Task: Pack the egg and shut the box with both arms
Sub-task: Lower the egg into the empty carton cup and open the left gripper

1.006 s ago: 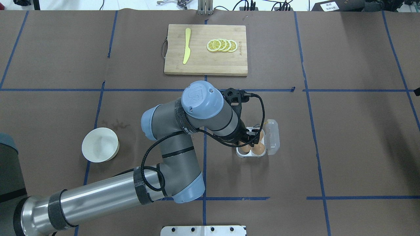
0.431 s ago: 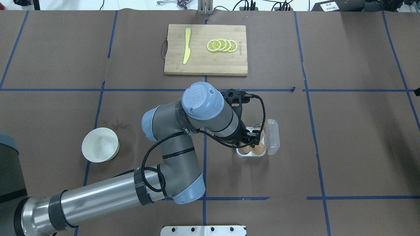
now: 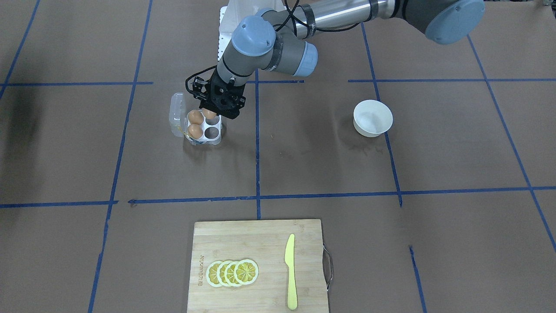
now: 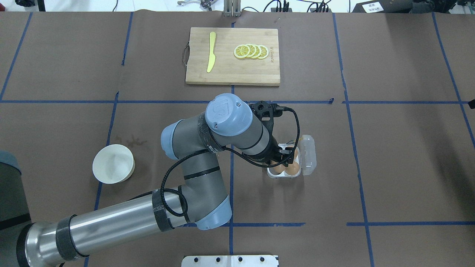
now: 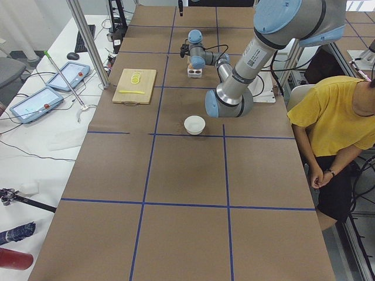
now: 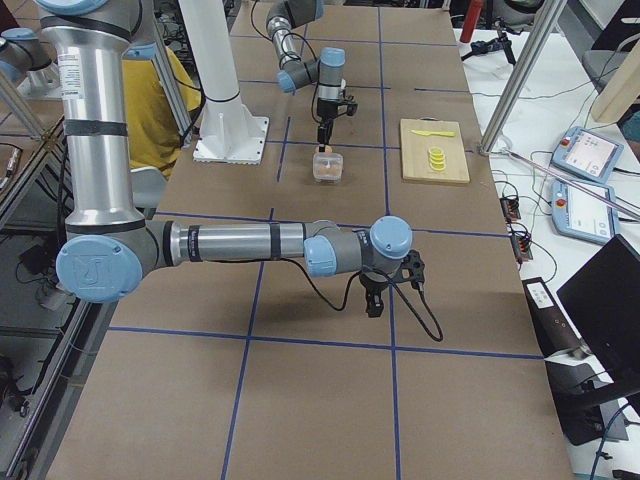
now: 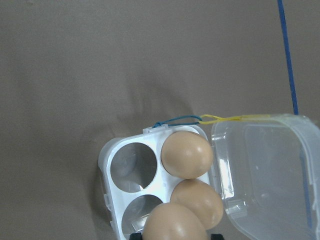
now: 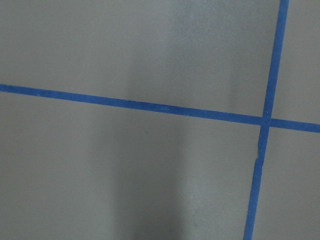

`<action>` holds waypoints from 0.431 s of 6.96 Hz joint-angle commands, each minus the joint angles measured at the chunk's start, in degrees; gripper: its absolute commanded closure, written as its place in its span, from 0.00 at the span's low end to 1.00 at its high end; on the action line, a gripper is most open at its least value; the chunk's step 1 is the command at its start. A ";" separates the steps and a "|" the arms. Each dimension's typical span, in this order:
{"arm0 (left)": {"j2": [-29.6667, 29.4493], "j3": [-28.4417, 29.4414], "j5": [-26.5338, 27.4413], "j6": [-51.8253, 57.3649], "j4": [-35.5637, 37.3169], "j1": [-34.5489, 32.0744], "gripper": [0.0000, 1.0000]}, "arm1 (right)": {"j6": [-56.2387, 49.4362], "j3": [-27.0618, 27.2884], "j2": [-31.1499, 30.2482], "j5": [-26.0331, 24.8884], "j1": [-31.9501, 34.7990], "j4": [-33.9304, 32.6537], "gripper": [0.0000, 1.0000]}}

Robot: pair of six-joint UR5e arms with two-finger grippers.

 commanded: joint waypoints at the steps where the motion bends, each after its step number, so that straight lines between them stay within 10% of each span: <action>1: 0.00 0.05 0.00 0.03 -0.11 0.09 0.19 | 0.00 0.00 0.00 0.00 0.00 0.00 0.00; 3: 0.00 0.14 0.00 0.20 -0.02 0.18 0.09 | 0.00 0.00 0.00 0.00 0.00 0.00 0.00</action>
